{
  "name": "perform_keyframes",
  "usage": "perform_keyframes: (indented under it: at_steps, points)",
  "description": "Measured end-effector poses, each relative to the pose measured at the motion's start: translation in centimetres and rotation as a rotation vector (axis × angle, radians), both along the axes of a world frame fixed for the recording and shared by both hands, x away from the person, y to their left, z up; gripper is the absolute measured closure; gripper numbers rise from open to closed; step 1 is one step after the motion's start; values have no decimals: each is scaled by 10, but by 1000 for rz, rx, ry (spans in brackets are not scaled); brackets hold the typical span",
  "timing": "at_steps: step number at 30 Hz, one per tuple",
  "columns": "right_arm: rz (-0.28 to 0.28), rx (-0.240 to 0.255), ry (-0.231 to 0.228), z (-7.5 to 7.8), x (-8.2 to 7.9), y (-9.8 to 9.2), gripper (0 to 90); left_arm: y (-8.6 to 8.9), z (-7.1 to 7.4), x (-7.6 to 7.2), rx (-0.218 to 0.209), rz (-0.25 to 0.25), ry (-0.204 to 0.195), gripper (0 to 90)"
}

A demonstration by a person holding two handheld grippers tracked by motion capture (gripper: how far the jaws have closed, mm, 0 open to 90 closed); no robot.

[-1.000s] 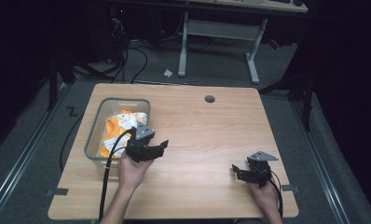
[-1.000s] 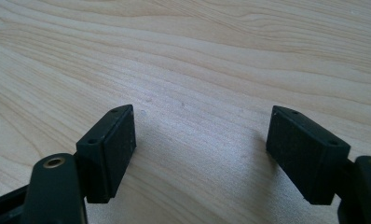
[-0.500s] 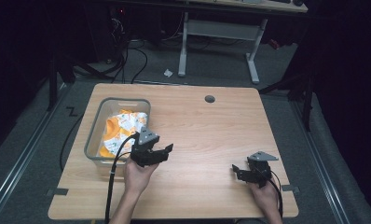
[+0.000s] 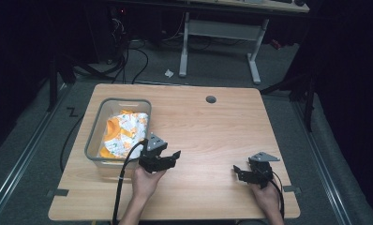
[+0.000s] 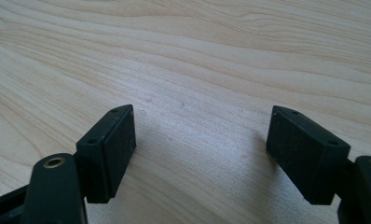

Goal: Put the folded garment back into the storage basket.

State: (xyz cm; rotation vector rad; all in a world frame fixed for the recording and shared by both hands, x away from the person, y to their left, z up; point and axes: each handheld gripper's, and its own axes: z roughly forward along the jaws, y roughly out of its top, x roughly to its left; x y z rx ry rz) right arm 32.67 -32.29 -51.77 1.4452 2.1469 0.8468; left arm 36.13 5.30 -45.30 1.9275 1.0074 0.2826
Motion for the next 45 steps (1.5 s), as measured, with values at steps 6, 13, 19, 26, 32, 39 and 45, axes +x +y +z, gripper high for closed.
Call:
perform_keyframes:
  at_steps: [6, 13, 19, 26, 32, 39, 45]
  points:
    - [0, 0, 0, 0, 0, 0, 243, -7, -11, -4, 12, -6, 10, 389]
    - [0, 0, 0, 0, 0, 0, 243, -19, -21, -7, 30, -30, 23, 389]
    - [0, 0, 0, 0, 0, 0, 243, -27, -30, -9, 44, -40, 35, 390]
    - [-1, 0, 0, 0, 0, 0, 243, -32, -41, -10, 76, -43, 35, 390]
    - [-1, 0, 0, 0, 0, 0, 243, -34, -50, -11, 79, -44, 56, 391]
    - [-1, 1, 0, 0, 0, 0, 243, -38, -57, -10, 129, -44, 42, 392]
    - [-1, 1, 0, 0, 0, 0, 243, -40, -63, -8, 145, -40, 46, 392]
